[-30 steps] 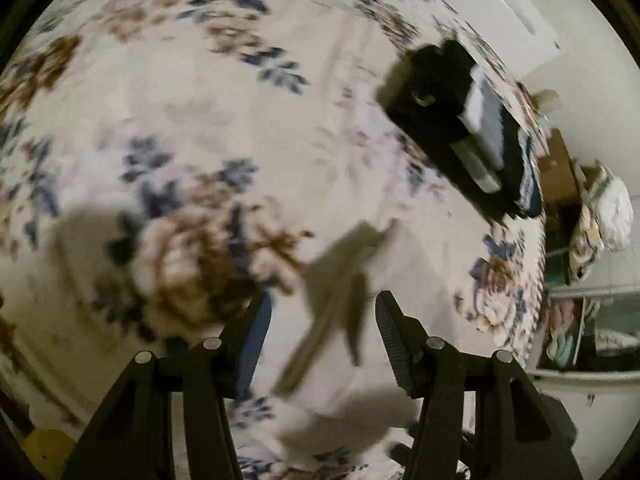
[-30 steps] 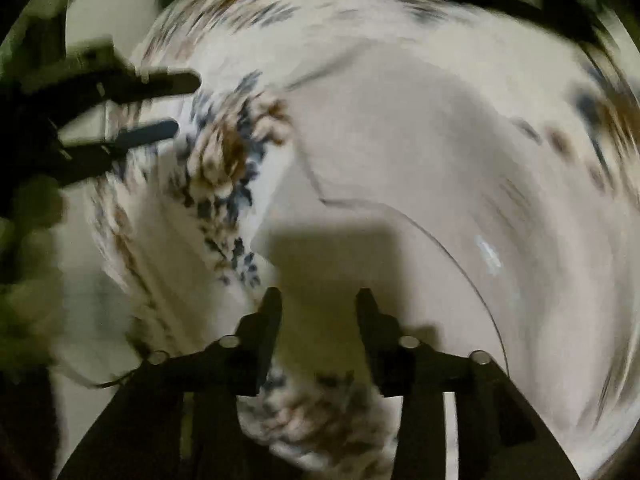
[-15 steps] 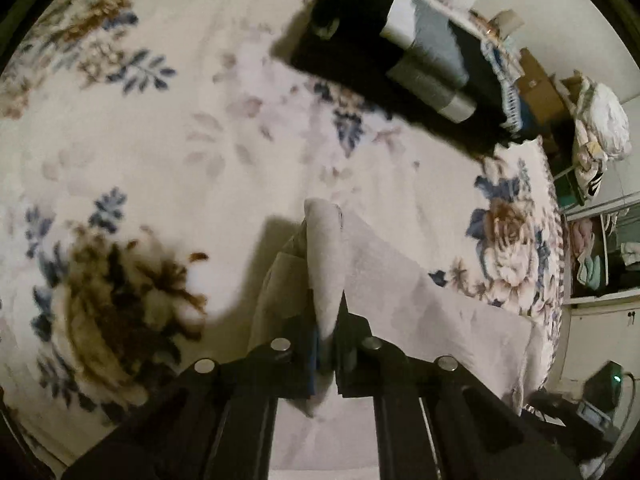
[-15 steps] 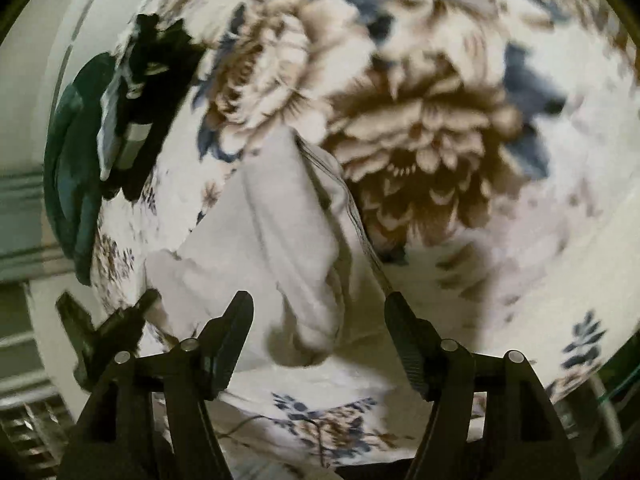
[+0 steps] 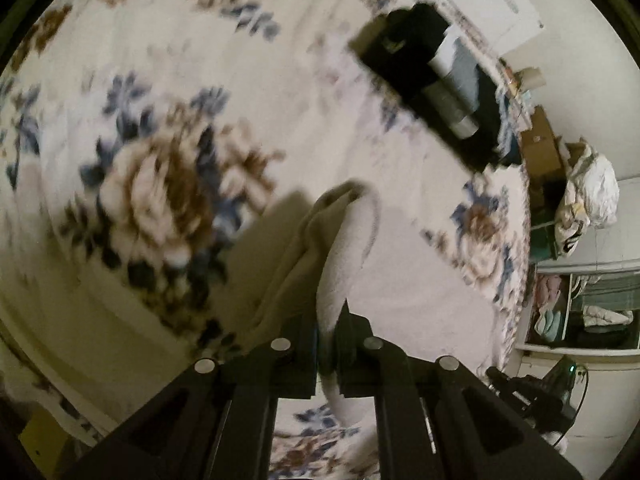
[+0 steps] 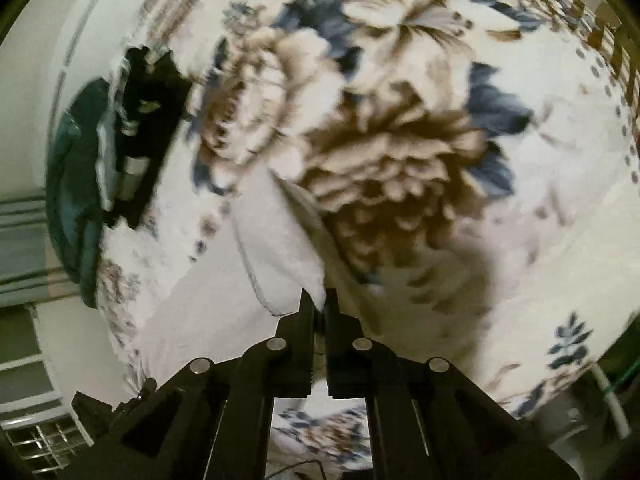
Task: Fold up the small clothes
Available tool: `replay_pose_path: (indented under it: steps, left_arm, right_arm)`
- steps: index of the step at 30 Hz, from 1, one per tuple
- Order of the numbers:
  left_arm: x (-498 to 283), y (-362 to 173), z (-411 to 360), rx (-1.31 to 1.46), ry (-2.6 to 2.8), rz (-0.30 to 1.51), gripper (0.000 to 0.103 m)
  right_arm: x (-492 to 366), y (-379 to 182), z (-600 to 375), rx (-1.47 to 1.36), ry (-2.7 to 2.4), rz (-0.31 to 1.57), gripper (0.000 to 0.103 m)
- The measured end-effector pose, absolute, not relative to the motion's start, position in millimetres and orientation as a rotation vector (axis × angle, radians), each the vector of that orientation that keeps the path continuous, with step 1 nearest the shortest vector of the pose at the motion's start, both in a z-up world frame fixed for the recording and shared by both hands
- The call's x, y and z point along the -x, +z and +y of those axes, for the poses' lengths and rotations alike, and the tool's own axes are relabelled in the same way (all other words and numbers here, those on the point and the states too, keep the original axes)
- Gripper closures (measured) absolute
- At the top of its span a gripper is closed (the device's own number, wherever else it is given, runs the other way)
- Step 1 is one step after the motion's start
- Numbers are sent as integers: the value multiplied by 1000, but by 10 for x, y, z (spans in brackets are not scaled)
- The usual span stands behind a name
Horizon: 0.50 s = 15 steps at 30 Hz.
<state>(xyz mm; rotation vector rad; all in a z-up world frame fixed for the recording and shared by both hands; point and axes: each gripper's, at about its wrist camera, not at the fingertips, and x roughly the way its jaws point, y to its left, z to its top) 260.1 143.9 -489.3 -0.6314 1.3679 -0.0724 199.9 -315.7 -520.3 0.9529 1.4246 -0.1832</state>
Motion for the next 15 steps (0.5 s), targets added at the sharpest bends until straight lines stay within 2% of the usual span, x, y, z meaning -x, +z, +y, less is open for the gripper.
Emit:
replay_pose_path:
  steps: [4,6,7,9,11,14,15]
  left_arm:
    - [-2463,-5138,1533,663,-62,1470,88]
    - [-2426,-5087,1565,648,-70,1468,81]
    - [-2442,-5026,1585,633,-68,1460,78]
    - [-2515,-4949,1626,626,-71,1431,64]
    - [-2689,-4883,1669,617,-65,1381,54]
    - [-3076,-4923,1630,604,-99,1330,51]
    - [-3202,-4977,1580,582,-107,1341,51]
  right_arm:
    - [-1925,-5406,-3231,-879,-200,1564,99]
    - [-1914,-5424,-3262,-836,-205,1594,94]
    - [-1922,-5396,-3282,-825,-200,1587,89]
    - [-1975,-5272,-3354,-830,-175,1532,55]
    - [-2095,-5147,-3413,-867,-128,1444,44]
    - [-2384,-5152,-3400,-893,-47,1389,41]
    - [-2483,-5192,-3375,-898,-21,1384,36]
